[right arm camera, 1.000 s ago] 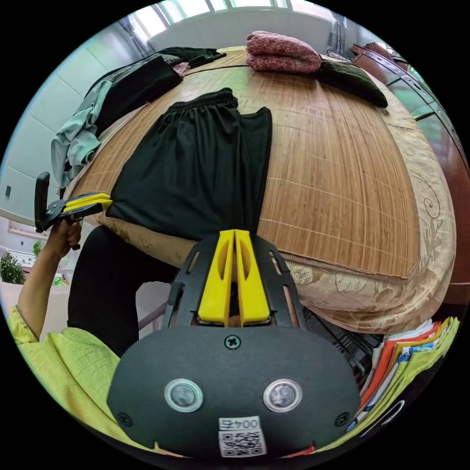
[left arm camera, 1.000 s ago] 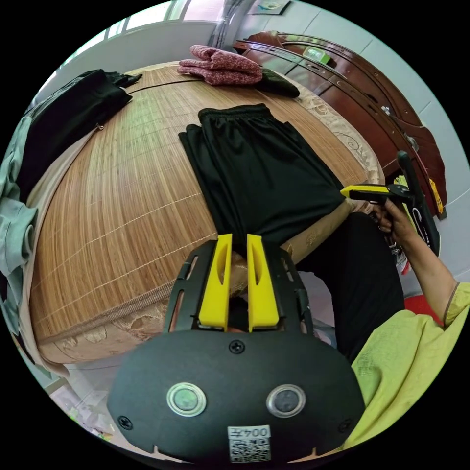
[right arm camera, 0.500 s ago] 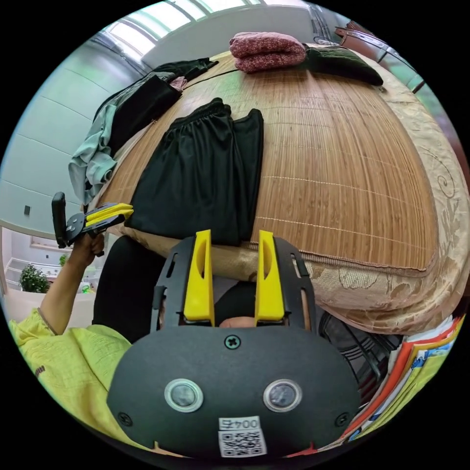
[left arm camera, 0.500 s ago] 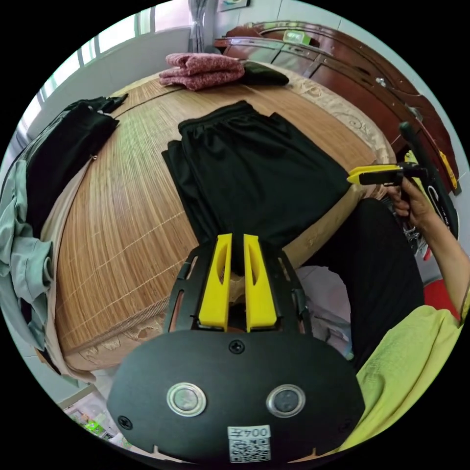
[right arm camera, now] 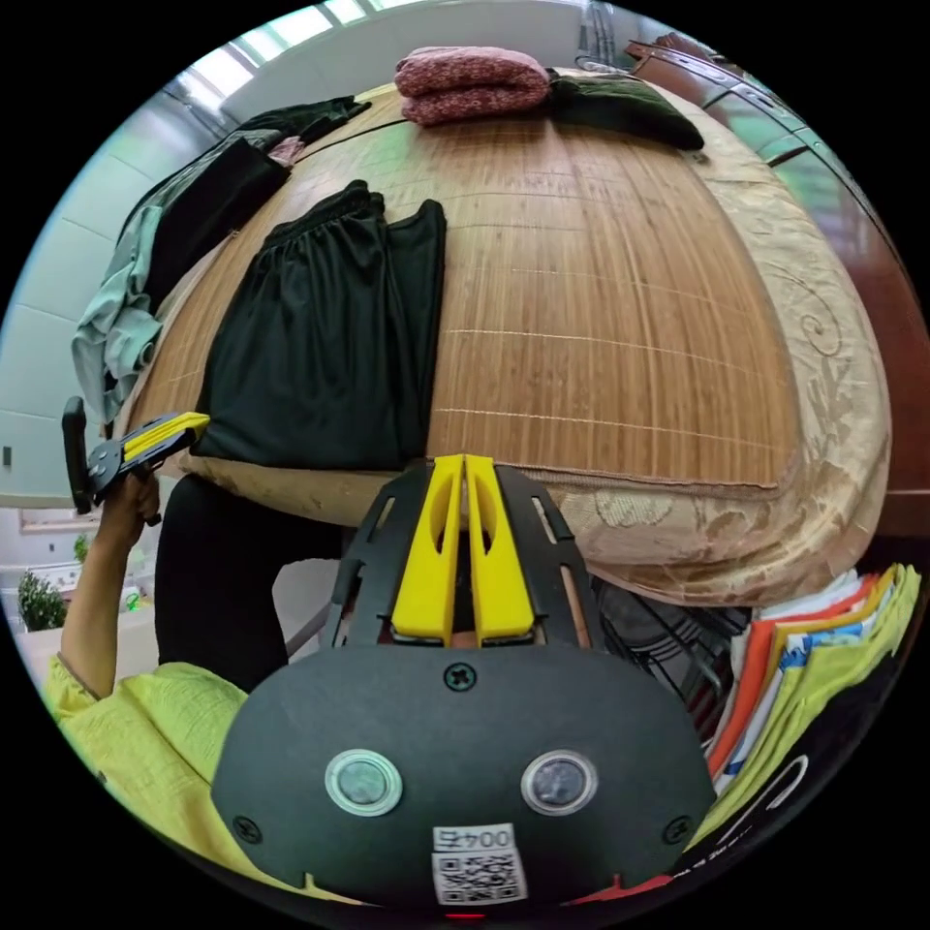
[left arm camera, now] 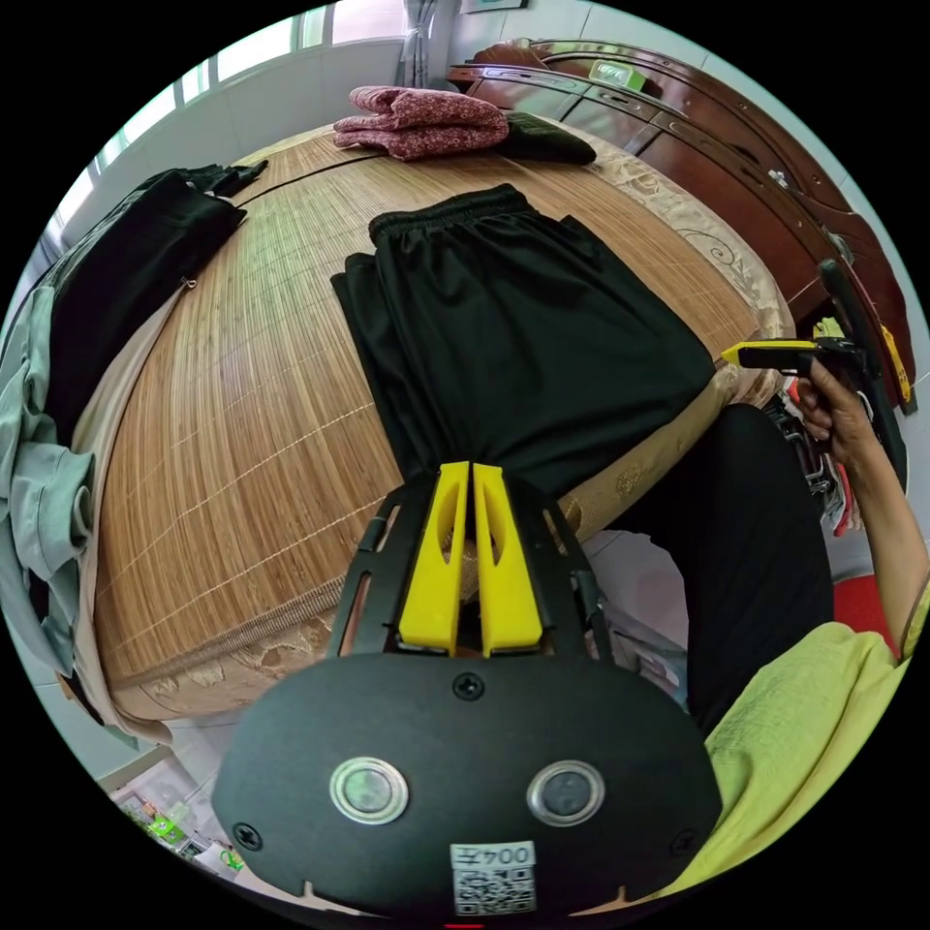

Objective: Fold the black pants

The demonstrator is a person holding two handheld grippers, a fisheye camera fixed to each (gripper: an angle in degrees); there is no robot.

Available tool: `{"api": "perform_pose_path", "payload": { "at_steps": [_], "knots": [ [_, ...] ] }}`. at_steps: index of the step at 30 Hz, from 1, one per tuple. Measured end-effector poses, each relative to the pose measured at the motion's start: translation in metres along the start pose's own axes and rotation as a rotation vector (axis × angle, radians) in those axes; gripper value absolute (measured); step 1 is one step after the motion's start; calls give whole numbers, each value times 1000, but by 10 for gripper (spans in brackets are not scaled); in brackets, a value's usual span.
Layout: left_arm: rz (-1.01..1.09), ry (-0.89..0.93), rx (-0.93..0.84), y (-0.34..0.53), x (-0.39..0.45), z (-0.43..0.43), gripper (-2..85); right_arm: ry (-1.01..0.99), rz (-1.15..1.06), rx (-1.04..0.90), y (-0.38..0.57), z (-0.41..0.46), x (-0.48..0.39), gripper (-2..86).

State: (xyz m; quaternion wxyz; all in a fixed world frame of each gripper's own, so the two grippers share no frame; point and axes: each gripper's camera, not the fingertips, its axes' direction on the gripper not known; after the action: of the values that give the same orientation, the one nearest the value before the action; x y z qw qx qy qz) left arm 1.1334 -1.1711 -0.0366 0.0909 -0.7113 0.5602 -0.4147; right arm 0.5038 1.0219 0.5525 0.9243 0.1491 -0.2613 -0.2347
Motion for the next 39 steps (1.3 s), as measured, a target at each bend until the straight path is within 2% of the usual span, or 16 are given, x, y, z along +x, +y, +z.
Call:
{"api": "perform_pose_path", "payload": {
  "at_steps": [2,5,10,13,25,39],
  "knots": [
    [-6,6,-1,-2,2,1,8,15,1,34,0,-10,-7,-5],
    [-15,16,-1,-3,4,3,8,-71,-73,72,-6,-22,-33,-6],
    [-18,25,1,-5,8,5,8,-13,-103,-43,-33,8,-70,-7],
    [-24,38,6,-5,7,6,9,45,-91,-132,-43,28,-75,-7],
    [-14,25,6,-8,23,7,9,27,-101,-114,-42,27,-81,-5],
    [-5,21,-43,-17,33,3,10,15,-220,-92,-20,16,-73,15]
  ]
}}
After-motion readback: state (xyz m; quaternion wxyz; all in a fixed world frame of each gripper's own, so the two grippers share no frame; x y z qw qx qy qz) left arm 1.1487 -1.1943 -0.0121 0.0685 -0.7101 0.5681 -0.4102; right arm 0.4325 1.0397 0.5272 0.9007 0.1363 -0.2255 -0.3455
